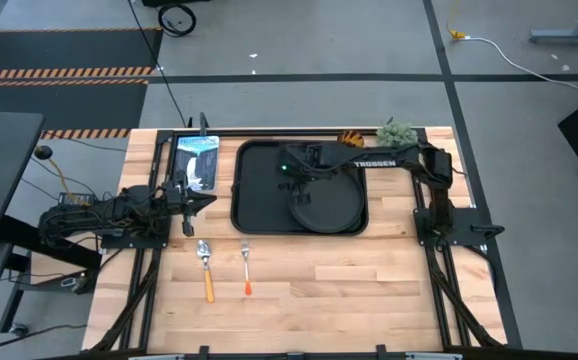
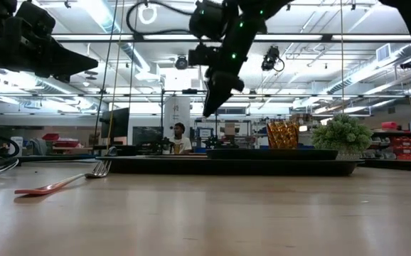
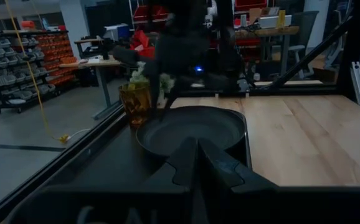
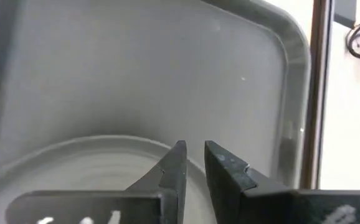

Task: Pick and place plate/cup/fork/spoon on tray
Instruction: Put the orange fork on the black tray to the left of the black plate

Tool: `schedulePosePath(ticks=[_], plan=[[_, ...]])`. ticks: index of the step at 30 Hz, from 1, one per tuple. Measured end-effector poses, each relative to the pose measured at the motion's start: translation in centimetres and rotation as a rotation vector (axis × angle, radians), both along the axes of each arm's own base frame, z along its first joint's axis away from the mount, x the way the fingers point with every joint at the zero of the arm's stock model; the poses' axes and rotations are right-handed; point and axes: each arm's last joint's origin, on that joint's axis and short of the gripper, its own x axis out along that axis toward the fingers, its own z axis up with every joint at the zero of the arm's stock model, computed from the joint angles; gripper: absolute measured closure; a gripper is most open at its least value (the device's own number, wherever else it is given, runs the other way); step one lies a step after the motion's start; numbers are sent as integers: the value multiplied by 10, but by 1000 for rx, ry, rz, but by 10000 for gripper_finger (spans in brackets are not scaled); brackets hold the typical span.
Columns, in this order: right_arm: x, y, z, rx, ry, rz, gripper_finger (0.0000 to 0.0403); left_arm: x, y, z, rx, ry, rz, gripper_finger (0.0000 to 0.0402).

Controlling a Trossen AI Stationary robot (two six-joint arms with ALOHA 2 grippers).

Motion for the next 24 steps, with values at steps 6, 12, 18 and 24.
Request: schedulePosePath(ticks=[6,12,18,24], plan=[[-4,32,9,45,-5,-3,339,0,0,7,-241,-135,-13,377],[-1,65,8,72,-45,24,339,-1,0,10,-422,-202,-26,377],[-4,94,-13,81,-35,52,339,-1,0,11,-465,-222,-30,377],[-14,116,-28,-13,-2,0,339,-1,0,11,-462,-221,-30,377]])
